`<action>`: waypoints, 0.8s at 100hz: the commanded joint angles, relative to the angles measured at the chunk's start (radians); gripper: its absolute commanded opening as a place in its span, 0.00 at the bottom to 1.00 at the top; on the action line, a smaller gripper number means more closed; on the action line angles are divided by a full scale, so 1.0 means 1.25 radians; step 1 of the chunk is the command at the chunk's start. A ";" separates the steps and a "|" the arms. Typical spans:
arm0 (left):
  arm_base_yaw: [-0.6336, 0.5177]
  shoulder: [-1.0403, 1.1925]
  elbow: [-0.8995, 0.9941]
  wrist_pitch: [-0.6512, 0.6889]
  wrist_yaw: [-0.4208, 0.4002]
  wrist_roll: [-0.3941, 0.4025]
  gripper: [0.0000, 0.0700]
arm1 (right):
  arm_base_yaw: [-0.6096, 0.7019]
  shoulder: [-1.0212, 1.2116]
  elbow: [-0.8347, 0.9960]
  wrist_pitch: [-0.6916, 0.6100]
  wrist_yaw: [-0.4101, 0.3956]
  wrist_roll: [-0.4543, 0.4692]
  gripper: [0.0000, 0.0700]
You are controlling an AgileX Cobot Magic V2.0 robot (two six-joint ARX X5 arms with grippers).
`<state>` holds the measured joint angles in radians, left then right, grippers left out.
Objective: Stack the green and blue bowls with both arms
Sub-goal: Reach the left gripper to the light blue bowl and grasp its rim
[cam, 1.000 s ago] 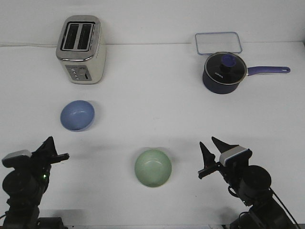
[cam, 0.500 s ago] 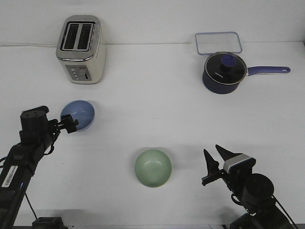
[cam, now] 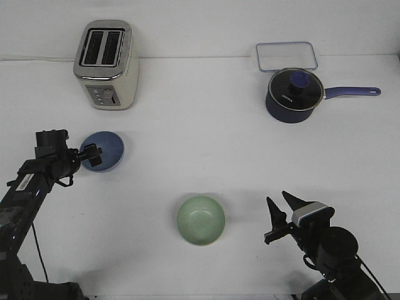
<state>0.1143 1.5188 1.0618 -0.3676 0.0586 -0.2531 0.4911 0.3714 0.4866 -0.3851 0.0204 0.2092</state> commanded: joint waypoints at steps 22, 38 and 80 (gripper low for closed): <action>0.011 0.091 0.048 0.020 0.017 0.004 0.72 | 0.005 0.001 0.003 0.004 -0.002 -0.004 0.44; 0.011 0.113 0.049 0.018 0.022 0.004 0.59 | 0.005 0.001 0.003 0.004 -0.002 -0.004 0.44; 0.007 0.096 0.077 -0.024 0.067 0.032 0.02 | 0.005 0.001 0.003 0.004 -0.004 -0.004 0.44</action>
<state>0.1242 1.6424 1.1263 -0.3843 0.1139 -0.2474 0.4911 0.3714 0.4866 -0.3851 0.0193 0.2092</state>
